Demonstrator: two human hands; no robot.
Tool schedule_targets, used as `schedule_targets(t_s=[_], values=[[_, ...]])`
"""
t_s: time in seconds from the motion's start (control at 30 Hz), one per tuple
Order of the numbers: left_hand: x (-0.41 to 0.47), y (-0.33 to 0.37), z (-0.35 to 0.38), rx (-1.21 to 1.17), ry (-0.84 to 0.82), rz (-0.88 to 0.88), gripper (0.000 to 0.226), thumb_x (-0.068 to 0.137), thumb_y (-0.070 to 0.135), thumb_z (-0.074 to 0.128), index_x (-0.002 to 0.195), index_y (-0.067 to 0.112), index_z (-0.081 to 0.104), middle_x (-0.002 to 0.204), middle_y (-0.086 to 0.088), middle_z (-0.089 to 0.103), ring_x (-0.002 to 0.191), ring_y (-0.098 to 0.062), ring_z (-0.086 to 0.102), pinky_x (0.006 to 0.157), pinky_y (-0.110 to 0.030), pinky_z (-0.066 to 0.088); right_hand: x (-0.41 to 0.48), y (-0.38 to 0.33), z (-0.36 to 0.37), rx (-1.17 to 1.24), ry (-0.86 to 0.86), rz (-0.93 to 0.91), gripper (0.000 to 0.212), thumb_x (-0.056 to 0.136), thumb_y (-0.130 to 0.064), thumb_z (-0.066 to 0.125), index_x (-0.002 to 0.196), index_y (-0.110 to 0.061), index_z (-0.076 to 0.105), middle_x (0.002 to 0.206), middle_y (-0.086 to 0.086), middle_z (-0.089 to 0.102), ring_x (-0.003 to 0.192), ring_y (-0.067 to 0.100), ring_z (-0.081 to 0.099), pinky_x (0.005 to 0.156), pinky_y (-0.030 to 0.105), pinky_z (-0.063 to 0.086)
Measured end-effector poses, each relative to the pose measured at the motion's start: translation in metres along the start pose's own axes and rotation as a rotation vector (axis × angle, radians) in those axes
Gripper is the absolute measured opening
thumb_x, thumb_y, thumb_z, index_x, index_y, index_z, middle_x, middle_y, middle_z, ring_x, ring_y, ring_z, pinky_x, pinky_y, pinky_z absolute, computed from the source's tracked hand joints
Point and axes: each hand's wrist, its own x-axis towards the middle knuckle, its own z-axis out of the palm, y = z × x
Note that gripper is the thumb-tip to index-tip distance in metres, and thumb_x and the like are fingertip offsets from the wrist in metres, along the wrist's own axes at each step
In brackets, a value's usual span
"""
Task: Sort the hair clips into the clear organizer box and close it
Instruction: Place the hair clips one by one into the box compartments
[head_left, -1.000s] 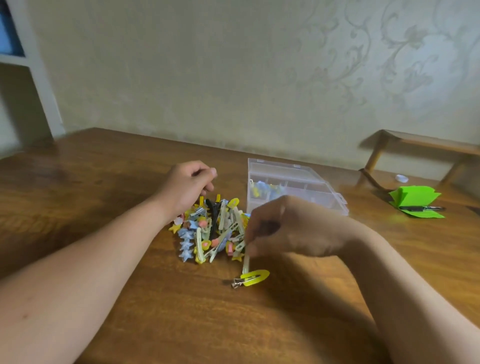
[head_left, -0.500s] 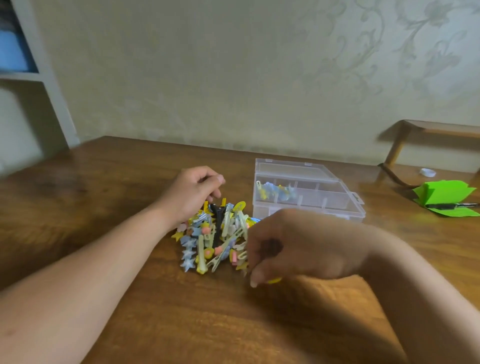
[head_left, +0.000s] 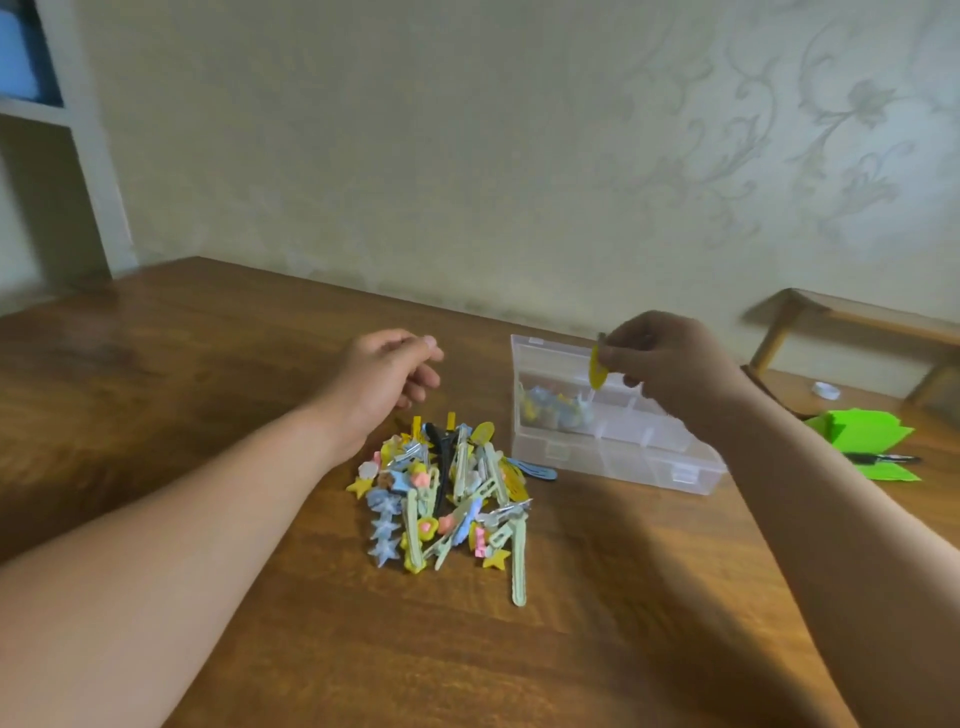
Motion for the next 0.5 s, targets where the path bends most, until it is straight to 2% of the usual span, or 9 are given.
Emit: schedule_targets(t_s=[0.07, 0.13, 0.23, 0.4, 0.5], values=[[0.001, -0.002, -0.001, -0.015, -0.005, 0.005, 0.025, 0.108, 0.026, 0.057, 0.107, 0.009, 0.076, 0.084, -0.007, 0.074, 0.071, -0.018, 0.062, 0.064, -0.029, 0.046, 0.018, -0.001, 0.008, -0.128, -0.022, -0.002, 0.010, 0.090, -0.015, 0.083, 0.092, -0.009, 0.075, 0.073, 0.004, 0.068, 0.057, 0.010, 0.061, 0.041, 0.019, 0.042], [0.000, -0.002, -0.001, -0.010, -0.014, 0.016, 0.025, 0.108, 0.026, 0.058, 0.106, 0.009, 0.076, 0.084, -0.007, 0.074, 0.072, -0.018, 0.062, 0.066, -0.030, 0.047, 0.030, 0.004, 0.012, -0.220, -0.045, 0.006, 0.009, 0.088, -0.016, 0.084, 0.090, -0.012, 0.076, 0.079, 0.007, 0.073, 0.066, 0.020, 0.062, 0.050, 0.023, 0.047], [0.000, -0.003, 0.000, 0.001, -0.022, 0.027, 0.025, 0.108, 0.026, 0.058, 0.106, 0.010, 0.076, 0.086, -0.009, 0.075, 0.072, -0.018, 0.062, 0.067, -0.030, 0.047, 0.035, 0.014, 0.010, -0.308, -0.060, 0.043, 0.008, 0.088, -0.015, 0.084, 0.091, -0.012, 0.077, 0.085, 0.003, 0.075, 0.066, 0.017, 0.061, 0.053, 0.024, 0.047], [0.001, -0.006, 0.000, 0.037, -0.035, 0.042, 0.024, 0.107, 0.029, 0.059, 0.103, 0.014, 0.078, 0.086, -0.007, 0.077, 0.073, -0.018, 0.064, 0.067, -0.030, 0.048, 0.027, 0.024, 0.005, -0.429, -0.161, 0.126, 0.013, 0.090, -0.015, 0.082, 0.097, -0.009, 0.073, 0.080, 0.003, 0.066, 0.066, 0.016, 0.056, 0.053, 0.024, 0.044], [0.001, -0.006, -0.001, 0.047, -0.037, 0.046, 0.024, 0.107, 0.030, 0.059, 0.103, 0.016, 0.078, 0.086, -0.006, 0.077, 0.074, -0.019, 0.065, 0.069, -0.032, 0.049, 0.026, 0.025, 0.006, -0.540, -0.201, 0.131, 0.004, 0.095, -0.016, 0.075, 0.097, -0.013, 0.073, 0.083, 0.002, 0.065, 0.068, 0.014, 0.055, 0.055, 0.023, 0.042]])
